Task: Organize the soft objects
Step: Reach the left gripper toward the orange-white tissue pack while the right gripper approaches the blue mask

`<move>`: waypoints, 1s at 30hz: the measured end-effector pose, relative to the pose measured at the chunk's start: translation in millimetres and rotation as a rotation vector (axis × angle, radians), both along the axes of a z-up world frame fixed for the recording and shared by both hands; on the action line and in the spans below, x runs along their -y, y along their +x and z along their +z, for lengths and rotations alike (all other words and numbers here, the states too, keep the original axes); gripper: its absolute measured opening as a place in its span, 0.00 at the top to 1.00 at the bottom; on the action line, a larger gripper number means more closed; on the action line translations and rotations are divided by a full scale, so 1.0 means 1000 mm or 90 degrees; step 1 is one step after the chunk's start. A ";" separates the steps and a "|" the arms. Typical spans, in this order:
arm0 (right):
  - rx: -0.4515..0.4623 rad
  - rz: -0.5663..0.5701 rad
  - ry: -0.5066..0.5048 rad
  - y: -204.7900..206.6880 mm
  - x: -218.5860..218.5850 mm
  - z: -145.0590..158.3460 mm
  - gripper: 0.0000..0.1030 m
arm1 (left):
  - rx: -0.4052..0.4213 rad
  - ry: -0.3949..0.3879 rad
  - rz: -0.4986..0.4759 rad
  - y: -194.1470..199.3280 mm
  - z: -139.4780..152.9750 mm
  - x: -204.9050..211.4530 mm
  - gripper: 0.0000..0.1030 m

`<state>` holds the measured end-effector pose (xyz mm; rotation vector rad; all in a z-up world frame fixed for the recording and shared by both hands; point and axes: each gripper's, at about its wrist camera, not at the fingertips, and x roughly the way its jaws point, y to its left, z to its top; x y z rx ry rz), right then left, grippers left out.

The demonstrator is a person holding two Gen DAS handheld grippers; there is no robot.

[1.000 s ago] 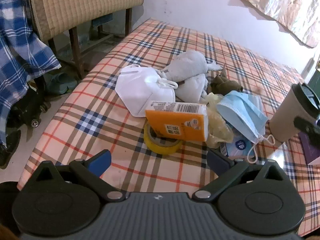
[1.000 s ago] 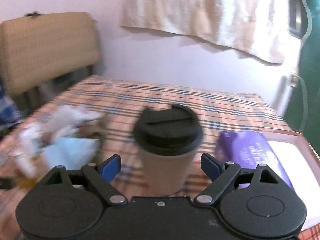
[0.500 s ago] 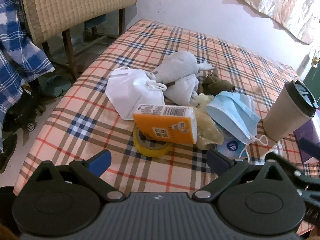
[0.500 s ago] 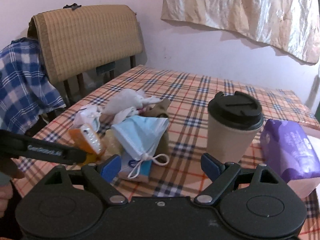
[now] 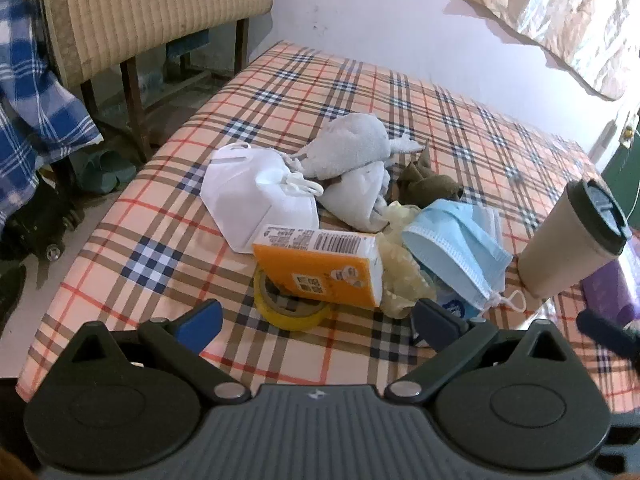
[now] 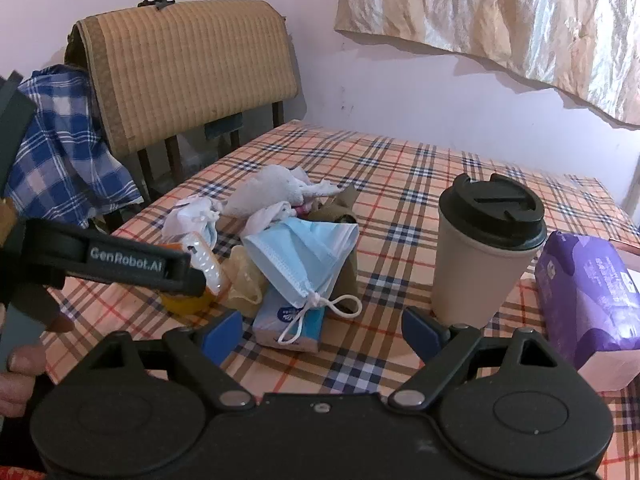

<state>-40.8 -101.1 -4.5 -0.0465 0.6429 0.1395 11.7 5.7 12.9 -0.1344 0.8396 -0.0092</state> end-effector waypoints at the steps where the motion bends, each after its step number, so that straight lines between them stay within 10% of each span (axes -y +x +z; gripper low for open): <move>1: -0.002 0.000 0.002 0.000 0.000 0.000 0.02 | 0.001 -0.009 0.004 0.001 0.001 -0.001 0.00; 14: -0.002 0.015 0.002 -0.001 -0.003 -0.001 0.02 | 0.006 -0.025 0.074 0.029 0.000 0.005 0.03; 18: -0.007 0.024 -0.002 -0.002 -0.005 -0.001 0.02 | -0.027 -0.076 0.061 0.036 -0.016 -0.008 0.36; 30: -0.013 0.039 0.007 -0.002 -0.009 -0.004 0.02 | -0.002 -0.091 0.008 -0.003 -0.018 -0.023 0.76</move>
